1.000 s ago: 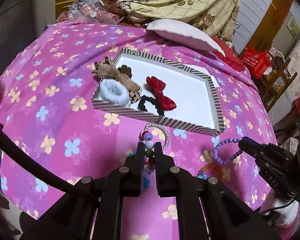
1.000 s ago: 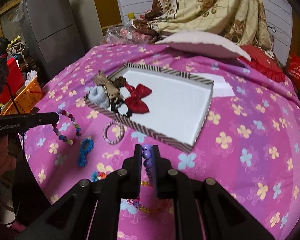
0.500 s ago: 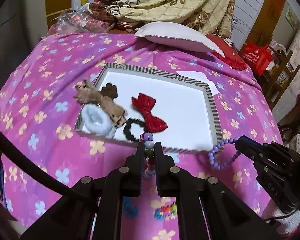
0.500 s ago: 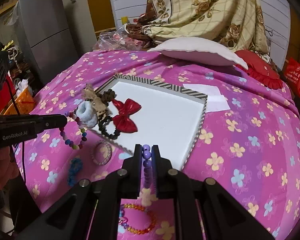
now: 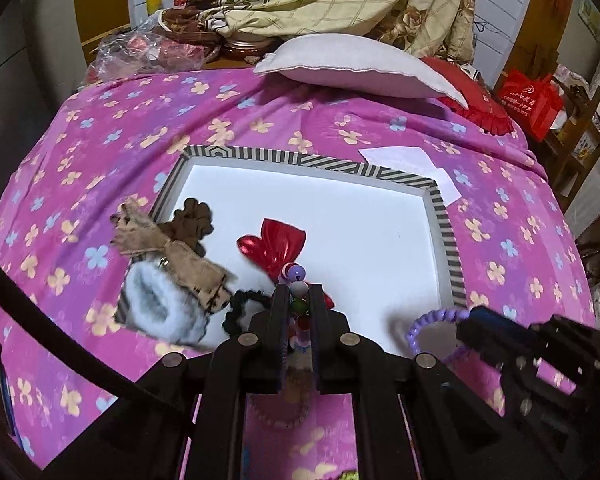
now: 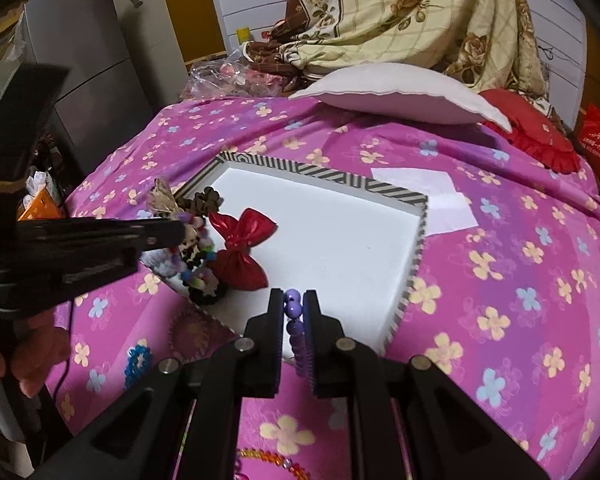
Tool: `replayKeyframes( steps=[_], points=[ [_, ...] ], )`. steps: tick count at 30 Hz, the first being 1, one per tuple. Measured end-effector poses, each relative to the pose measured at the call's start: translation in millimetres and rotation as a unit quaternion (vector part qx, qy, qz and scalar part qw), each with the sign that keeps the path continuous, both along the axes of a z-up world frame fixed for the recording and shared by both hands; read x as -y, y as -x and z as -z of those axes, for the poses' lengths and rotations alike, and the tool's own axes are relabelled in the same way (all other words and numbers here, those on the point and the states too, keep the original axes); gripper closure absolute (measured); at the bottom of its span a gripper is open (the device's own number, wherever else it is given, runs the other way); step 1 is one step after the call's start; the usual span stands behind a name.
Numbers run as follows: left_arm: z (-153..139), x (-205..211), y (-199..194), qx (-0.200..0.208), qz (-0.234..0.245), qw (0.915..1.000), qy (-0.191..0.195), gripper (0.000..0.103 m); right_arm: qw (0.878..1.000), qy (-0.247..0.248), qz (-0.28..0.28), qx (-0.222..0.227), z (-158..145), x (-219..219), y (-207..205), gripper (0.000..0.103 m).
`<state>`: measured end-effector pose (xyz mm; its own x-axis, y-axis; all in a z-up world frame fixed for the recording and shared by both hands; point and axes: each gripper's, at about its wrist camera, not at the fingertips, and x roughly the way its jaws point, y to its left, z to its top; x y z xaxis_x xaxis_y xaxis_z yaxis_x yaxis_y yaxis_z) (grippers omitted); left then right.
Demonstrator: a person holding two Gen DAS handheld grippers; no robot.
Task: Organize jewelry
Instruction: 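Carry both held bracelets over the white tray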
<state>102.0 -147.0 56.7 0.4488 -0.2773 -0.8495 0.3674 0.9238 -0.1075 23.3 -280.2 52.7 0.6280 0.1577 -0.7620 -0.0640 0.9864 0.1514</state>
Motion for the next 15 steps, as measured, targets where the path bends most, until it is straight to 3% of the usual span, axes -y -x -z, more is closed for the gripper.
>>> replayKeyframes(
  steps=[7, 15],
  points=[
    [15, 13, -18, -0.005, 0.003, 0.9999, -0.008, 0.082, 1.000, -0.002, -0.008, -0.009, 13, -5, -19, 0.094],
    [39, 21, -46, -0.029, 0.000, 0.9996, -0.008, 0.081, 0.998, 0.013, 0.030, -0.054, 50, 23, -41, 0.093]
  ],
)
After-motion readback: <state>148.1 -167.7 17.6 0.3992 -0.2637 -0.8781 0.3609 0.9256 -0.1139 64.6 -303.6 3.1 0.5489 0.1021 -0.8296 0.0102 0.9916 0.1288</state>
